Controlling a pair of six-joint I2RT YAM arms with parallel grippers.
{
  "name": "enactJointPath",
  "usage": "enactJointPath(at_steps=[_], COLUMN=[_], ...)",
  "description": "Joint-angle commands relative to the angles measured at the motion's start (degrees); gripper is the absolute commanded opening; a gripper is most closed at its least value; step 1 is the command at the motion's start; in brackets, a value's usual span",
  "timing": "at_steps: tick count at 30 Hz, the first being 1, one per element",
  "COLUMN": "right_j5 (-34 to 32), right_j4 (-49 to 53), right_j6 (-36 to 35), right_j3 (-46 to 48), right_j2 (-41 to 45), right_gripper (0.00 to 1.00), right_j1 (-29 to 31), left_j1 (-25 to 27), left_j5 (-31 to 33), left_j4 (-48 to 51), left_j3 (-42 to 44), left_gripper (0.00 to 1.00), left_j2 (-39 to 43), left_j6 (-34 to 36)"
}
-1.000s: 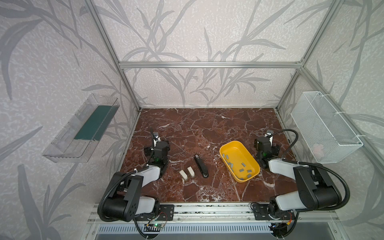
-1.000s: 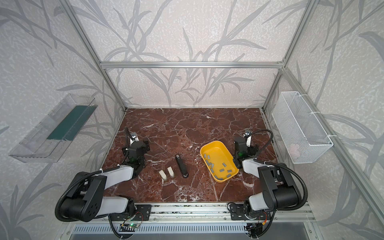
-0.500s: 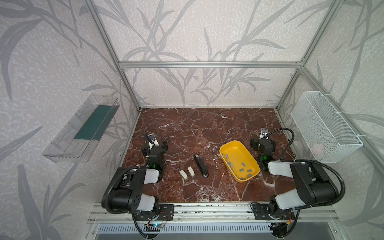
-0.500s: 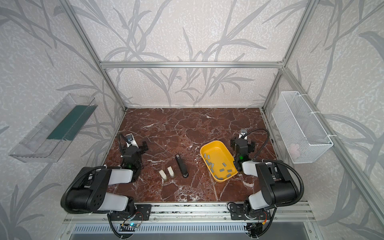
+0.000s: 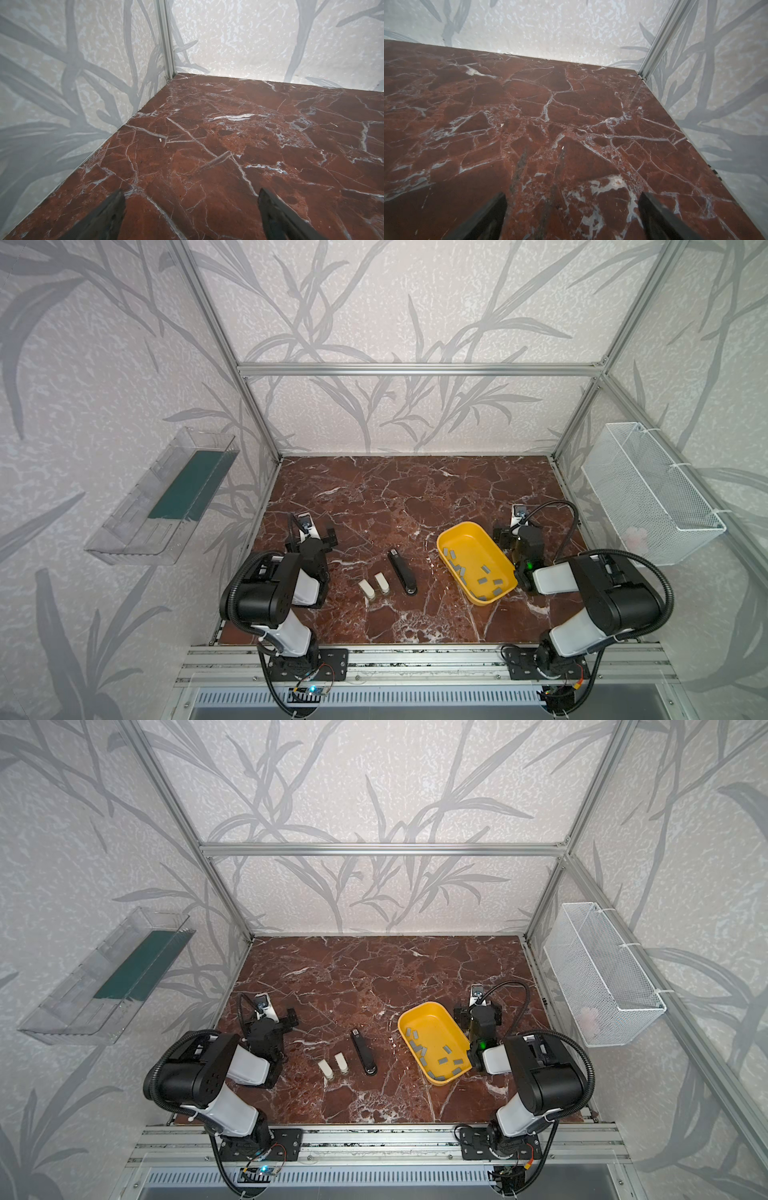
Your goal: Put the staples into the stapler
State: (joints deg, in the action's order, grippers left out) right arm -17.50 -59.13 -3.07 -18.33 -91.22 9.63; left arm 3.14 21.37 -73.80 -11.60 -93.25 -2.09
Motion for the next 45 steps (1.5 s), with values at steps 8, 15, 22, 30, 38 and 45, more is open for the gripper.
enactJointPath(at_steps=[8,15,22,30,38,45], right_j5=[0.99,1.06,0.67,1.01,-1.05,-0.91], right_j4=[-2.24,-1.75,-2.44,-21.45,-4.08,-4.7], right_j6=[-2.05,-1.98,-2.39,-3.53,-3.04,-3.42], right_j3=[-1.45,-1.58,-1.21,8.04,-0.74,-0.51], right_j2=[-0.78,-0.68,-0.78,-2.65,-1.08,-1.24], right_gripper=[0.99,0.99,0.99,0.99,0.99,0.99], right_j1=[0.48,0.57,0.87,2.13,1.97,2.15], left_j1=[-0.43,-0.44,-0.43,-0.47,-0.54,-0.48], left_j5=[0.53,0.48,0.46,0.47,0.47,0.44], left_j4=[13.8,15.07,15.43,15.36,15.35,15.3], left_j3=[-8.28,-8.72,-8.8,-8.84,-8.88,-8.81], left_gripper=[0.99,0.99,0.99,0.99,0.99,0.99], left_j2=[2.14,2.29,2.37,2.37,2.37,2.4], left_j6=[0.37,0.14,0.08,0.07,0.09,0.07])
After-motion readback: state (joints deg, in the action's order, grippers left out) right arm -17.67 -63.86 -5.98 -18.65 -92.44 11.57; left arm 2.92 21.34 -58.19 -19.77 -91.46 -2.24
